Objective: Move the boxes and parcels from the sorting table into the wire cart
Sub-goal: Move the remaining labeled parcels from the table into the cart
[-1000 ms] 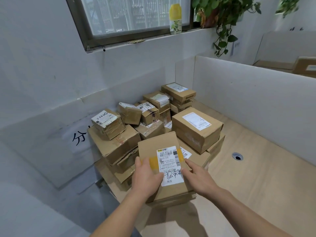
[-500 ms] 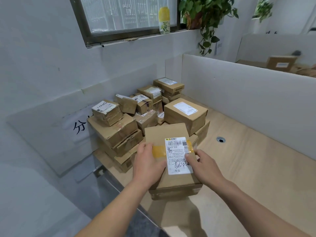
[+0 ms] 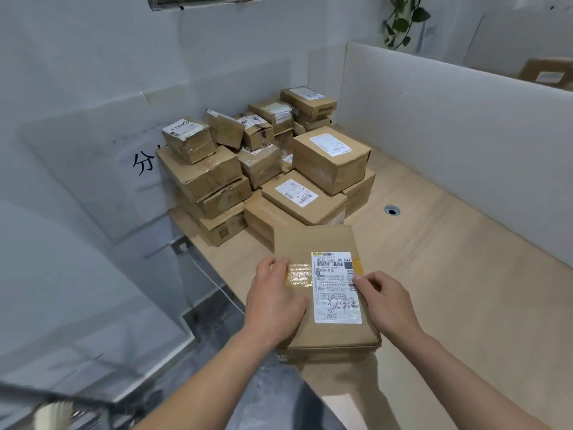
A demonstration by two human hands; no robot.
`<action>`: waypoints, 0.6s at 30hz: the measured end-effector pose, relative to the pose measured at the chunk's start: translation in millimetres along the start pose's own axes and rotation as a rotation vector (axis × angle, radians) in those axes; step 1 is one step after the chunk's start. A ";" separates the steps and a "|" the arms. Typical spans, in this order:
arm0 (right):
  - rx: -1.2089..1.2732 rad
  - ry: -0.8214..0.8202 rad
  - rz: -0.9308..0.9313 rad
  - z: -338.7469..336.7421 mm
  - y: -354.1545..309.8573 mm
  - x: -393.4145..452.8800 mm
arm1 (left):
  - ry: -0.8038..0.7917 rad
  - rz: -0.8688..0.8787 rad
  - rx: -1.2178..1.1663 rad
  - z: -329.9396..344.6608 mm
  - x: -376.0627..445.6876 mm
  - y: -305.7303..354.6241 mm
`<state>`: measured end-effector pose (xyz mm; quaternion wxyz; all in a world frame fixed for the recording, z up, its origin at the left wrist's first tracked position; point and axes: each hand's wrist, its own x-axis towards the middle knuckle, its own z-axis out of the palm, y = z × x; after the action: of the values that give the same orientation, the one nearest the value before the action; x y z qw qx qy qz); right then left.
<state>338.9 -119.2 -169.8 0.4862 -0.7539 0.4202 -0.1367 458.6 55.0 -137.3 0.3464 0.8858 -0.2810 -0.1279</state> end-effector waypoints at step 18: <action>0.076 -0.378 0.140 4.7 100.2 9.4 | -0.073 -0.437 -0.155 82.0 -69.5 -28.1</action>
<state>297.3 -141.0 -259.0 0.5927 -0.7163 0.3675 0.0255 379.3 68.2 -214.0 0.3672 0.8911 -0.0844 -0.2530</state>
